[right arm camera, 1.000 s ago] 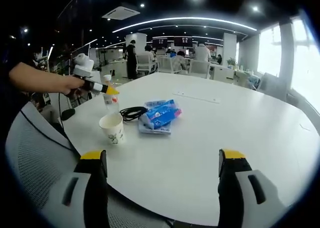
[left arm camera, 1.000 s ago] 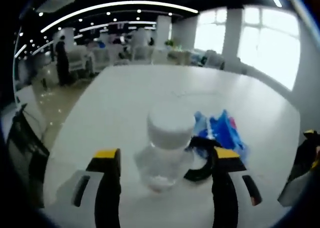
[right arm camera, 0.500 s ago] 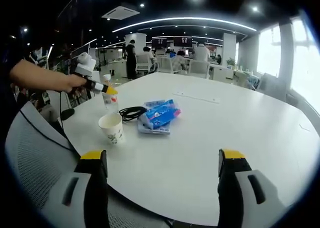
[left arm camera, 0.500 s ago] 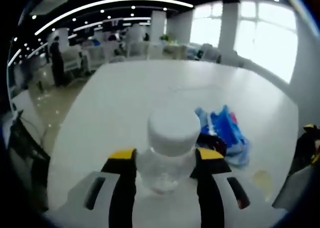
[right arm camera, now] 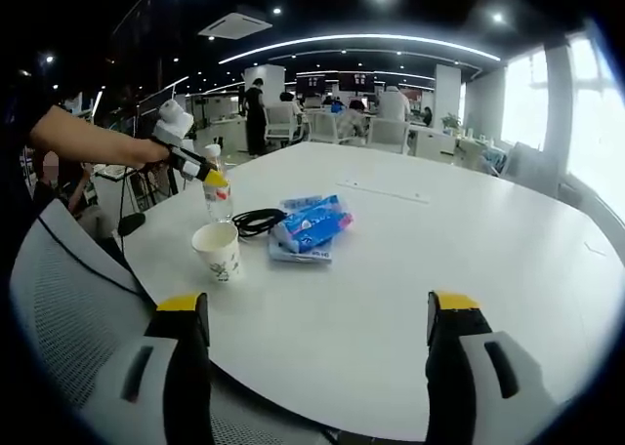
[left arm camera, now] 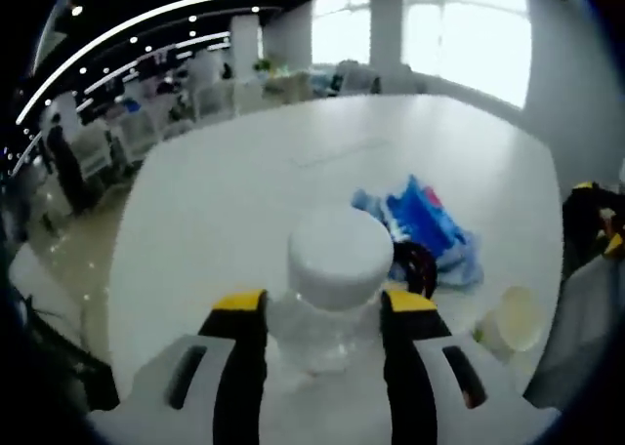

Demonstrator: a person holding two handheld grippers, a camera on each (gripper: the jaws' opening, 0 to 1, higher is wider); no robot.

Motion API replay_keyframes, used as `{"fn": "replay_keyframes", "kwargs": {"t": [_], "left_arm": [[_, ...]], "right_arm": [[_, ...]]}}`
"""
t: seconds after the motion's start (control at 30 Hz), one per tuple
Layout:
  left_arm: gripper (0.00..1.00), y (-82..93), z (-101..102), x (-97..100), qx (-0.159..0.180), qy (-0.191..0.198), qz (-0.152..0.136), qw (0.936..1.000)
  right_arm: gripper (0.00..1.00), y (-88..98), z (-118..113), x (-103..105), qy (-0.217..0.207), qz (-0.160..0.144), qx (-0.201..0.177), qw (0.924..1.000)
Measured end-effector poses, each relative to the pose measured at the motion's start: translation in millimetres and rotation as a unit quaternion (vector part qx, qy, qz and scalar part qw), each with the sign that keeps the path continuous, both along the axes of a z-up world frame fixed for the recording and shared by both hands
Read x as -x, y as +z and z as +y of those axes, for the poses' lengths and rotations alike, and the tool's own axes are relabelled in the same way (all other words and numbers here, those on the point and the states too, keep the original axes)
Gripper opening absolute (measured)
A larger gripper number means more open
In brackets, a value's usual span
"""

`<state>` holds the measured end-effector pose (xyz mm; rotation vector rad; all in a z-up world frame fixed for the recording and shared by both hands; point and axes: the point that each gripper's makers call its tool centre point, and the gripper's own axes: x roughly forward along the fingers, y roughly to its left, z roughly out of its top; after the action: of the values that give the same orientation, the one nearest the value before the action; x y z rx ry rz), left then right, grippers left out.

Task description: Arrange the tabletop items into an orderly group along one side of the table until the central work area is clear of visible clutter.

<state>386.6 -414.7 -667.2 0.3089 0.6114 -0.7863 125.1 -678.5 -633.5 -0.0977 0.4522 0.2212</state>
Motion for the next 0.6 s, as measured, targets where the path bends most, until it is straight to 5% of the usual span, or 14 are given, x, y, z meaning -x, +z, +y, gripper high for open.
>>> {"fn": "replay_keyframes", "kwargs": {"t": [0.3,0.4,0.6], "left_arm": [[0.43,-0.5,8,-13.8,0.010,-0.041,0.010,0.9991],[0.44,0.0,5,-9.0,0.008,-0.082,0.015,0.9965],[0.44,1.9,6,-14.6,0.005,-0.083,0.019,0.9963]], "right_arm": [[0.93,-0.4,0,0,-0.001,0.000,0.001,1.0000],[0.93,-0.9,0,0,-0.001,0.002,0.002,1.0000],[0.93,-2.8,0,0,0.000,0.006,0.003,1.0000]]}}
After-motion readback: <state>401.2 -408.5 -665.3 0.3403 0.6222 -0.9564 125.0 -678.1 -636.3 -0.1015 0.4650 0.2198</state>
